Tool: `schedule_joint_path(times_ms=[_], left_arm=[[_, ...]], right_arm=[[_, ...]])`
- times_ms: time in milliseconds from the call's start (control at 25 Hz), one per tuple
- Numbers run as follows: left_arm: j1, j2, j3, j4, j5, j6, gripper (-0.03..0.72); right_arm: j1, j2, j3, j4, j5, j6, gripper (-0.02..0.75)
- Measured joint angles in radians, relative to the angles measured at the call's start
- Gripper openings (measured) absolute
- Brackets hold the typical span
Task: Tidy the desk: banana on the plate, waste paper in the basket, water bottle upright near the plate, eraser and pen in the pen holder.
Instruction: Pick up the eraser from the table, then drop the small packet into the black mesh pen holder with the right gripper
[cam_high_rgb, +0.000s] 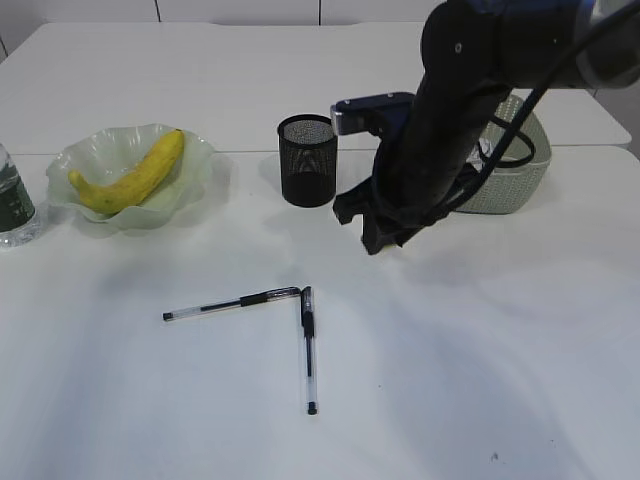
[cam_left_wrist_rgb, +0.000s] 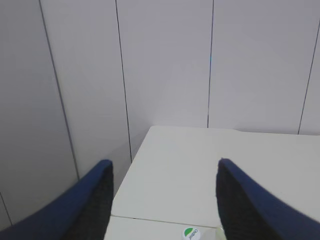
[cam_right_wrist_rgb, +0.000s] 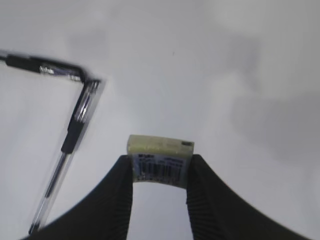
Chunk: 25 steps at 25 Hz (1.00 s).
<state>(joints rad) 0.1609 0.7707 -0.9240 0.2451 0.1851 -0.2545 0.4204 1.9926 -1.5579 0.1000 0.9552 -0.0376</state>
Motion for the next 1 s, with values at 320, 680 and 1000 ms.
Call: schedule_joint_path(times_ms=[320,680,1000], left_arm=[[0.0,0.0,0.0,0.0,0.0,0.0,0.451],[0.0,0.0,0.0,0.0,0.0,0.0,0.451],[0.0,0.0,0.0,0.0,0.0,0.0,0.451]], right_arm=[[0.0,0.002,-0.109,-0.047,-0.098,0.0,0.253],[-0.002,0.007,-0.111,-0.071,-0.323,0.0,0.253],[-0.036,0.01,-0.111,-0.069,-0.505,0.002,0.253]])
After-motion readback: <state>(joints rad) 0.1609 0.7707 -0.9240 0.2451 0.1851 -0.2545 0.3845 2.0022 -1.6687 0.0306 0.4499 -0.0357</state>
